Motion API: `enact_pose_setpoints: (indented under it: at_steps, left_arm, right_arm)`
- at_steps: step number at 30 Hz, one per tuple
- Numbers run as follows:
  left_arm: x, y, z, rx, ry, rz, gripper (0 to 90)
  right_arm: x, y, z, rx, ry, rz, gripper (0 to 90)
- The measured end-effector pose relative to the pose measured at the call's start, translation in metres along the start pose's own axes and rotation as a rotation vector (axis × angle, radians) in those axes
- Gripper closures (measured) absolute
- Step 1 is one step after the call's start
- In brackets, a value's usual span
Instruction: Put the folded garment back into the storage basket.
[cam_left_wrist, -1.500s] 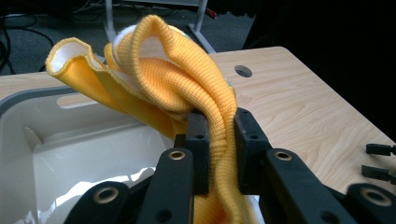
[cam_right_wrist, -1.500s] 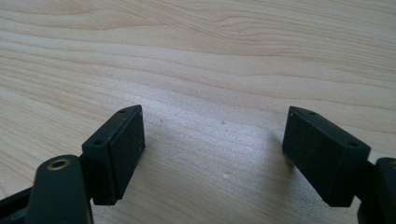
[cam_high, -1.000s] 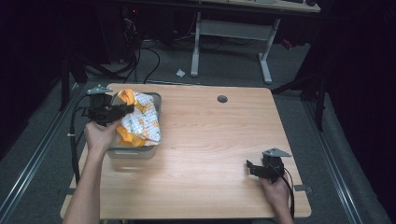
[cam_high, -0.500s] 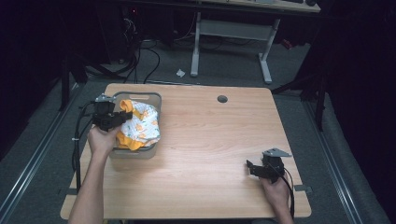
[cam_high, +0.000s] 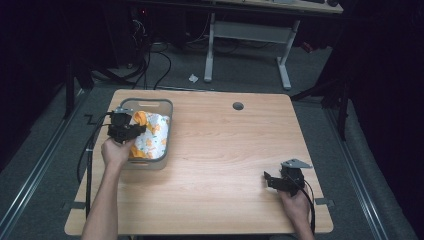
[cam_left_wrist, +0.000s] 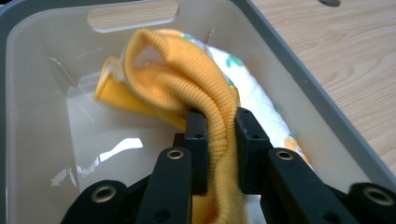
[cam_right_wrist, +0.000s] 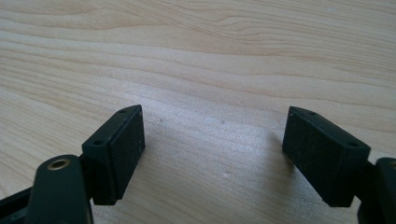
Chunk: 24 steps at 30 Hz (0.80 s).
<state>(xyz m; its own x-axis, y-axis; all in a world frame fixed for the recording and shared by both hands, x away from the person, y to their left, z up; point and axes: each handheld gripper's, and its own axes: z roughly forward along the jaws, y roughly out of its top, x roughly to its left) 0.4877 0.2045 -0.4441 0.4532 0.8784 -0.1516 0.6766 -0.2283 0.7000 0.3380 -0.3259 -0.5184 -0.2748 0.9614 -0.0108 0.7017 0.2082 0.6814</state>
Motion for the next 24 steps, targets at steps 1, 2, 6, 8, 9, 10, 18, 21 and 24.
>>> enact_pose_setpoints:
  at_steps: [1, 2, 6, 8, 9, 10, 18, 21, 24]
  left_arm:
    - [0.000, 0.000, 0.002, 0.009, 0.011, 0.002, 77.5]
    - [-0.001, -0.001, 0.004, 0.020, 0.025, 0.003, 77.1]
    - [-0.002, -0.001, 0.008, 0.056, 0.075, 0.001, 73.8]
    - [0.000, -0.001, 0.008, 0.073, 0.092, -0.014, 69.0]
    - [0.001, -0.001, 0.009, 0.077, 0.094, -0.027, 66.1]
    - [0.001, -0.001, 0.009, 0.078, 0.112, -0.035, 62.3]
    - [-0.004, 0.000, 0.006, 0.060, 0.167, -0.041, 38.8]
    - [-0.005, 0.002, 0.001, 0.040, 0.144, -0.055, 35.0]
    - [-0.009, 0.003, -0.006, 0.008, 0.144, -0.045, 34.0]
  right_arm:
    - [0.000, 0.000, 0.000, 0.000, -0.001, 0.000, 21.3]
    - [0.000, 0.000, 0.000, 0.000, 0.000, 0.000, 21.3]
    - [0.000, 0.000, 0.000, 0.000, -0.001, 0.000, 21.3]
    - [0.000, 0.000, 0.000, -0.001, -0.001, -0.001, 21.3]
    - [0.000, 0.000, 0.000, 0.000, -0.001, 0.000, 21.3]
    - [0.000, 0.000, 0.000, -0.001, -0.001, -0.001, 21.3]
    - [0.000, 0.000, 0.000, -0.001, -0.001, -0.001, 21.3]
    - [0.000, 0.000, 0.000, -0.001, -0.001, -0.001, 21.3]
    - [0.000, 0.000, 0.000, -0.001, -0.001, 0.000, 21.3]
